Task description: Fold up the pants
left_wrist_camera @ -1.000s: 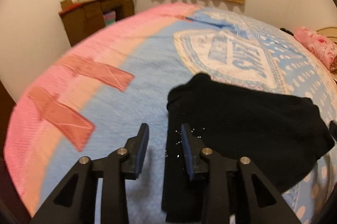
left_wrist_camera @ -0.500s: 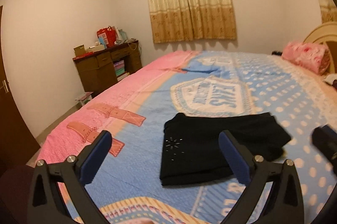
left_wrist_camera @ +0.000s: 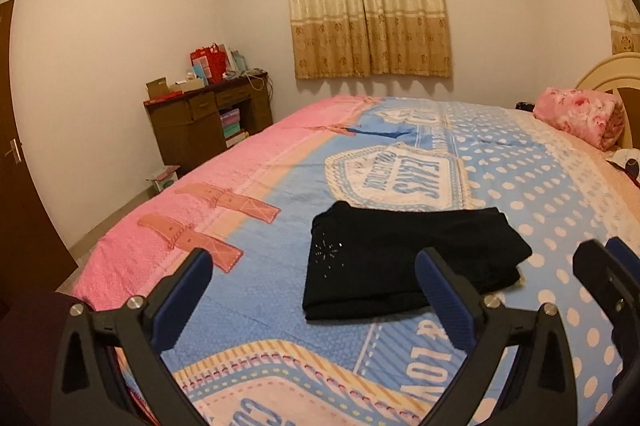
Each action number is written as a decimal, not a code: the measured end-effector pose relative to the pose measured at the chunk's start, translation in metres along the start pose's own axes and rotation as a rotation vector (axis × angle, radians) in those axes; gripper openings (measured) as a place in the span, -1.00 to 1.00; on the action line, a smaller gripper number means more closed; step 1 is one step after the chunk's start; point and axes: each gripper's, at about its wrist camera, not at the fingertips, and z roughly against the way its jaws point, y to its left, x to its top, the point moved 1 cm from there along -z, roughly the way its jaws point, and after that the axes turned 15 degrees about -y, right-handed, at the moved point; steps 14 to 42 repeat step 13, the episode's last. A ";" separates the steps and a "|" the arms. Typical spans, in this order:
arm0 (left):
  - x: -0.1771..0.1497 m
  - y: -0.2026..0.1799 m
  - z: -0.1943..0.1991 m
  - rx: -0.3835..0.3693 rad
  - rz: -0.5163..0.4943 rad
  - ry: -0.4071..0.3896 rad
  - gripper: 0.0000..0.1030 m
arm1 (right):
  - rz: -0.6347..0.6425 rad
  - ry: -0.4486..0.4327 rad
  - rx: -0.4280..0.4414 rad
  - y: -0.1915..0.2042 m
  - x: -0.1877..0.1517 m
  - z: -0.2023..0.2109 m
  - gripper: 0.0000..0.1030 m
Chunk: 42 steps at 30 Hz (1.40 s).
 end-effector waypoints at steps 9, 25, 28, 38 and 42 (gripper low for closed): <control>-0.002 0.003 0.009 -0.024 0.010 -0.008 1.00 | -0.010 0.010 -0.007 0.002 -0.001 0.007 0.53; -0.002 0.001 0.010 -0.012 -0.003 0.000 1.00 | -0.017 0.012 -0.016 0.001 -0.001 0.010 0.53; -0.002 0.001 0.010 -0.012 -0.003 0.000 1.00 | -0.017 0.012 -0.016 0.001 -0.001 0.010 0.53; -0.002 0.001 0.010 -0.012 -0.003 0.000 1.00 | -0.017 0.012 -0.016 0.001 -0.001 0.010 0.53; -0.002 0.001 0.010 -0.012 -0.003 0.000 1.00 | -0.017 0.012 -0.016 0.001 -0.001 0.010 0.53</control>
